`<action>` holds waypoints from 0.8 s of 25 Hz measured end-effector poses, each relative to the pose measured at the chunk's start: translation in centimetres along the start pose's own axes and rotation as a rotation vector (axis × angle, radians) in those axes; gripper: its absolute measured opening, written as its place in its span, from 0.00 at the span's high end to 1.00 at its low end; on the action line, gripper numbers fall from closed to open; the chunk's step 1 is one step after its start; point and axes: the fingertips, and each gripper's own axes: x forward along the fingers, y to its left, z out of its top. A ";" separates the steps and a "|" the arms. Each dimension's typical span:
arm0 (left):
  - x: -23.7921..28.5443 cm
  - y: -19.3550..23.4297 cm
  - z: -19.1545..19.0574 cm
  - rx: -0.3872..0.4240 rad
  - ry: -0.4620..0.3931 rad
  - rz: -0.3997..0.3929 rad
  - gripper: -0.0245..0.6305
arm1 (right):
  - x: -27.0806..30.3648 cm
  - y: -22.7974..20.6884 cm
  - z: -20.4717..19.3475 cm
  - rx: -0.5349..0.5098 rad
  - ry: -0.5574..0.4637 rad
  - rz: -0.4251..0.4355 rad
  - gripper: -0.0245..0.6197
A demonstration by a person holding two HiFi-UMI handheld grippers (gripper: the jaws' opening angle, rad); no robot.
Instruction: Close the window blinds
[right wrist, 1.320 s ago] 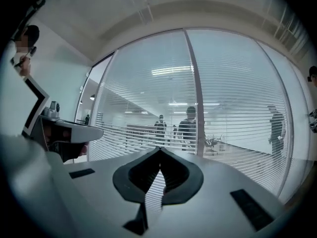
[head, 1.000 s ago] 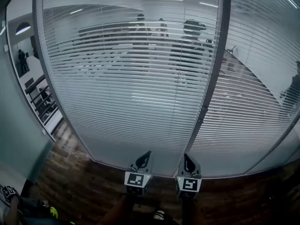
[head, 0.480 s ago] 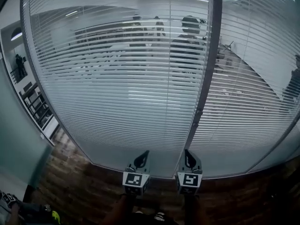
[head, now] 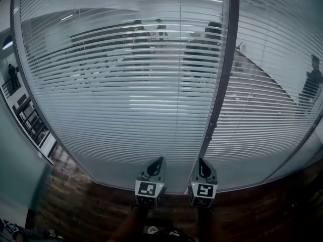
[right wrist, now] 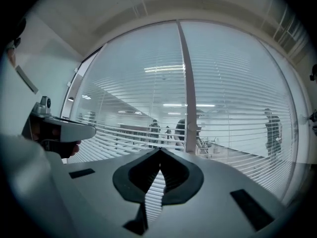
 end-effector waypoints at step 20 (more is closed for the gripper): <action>1.3 2.5 -1.8 -0.001 0.037 -0.112 0.96 | 0.5 1.2 -0.8 -0.008 0.019 -0.110 0.96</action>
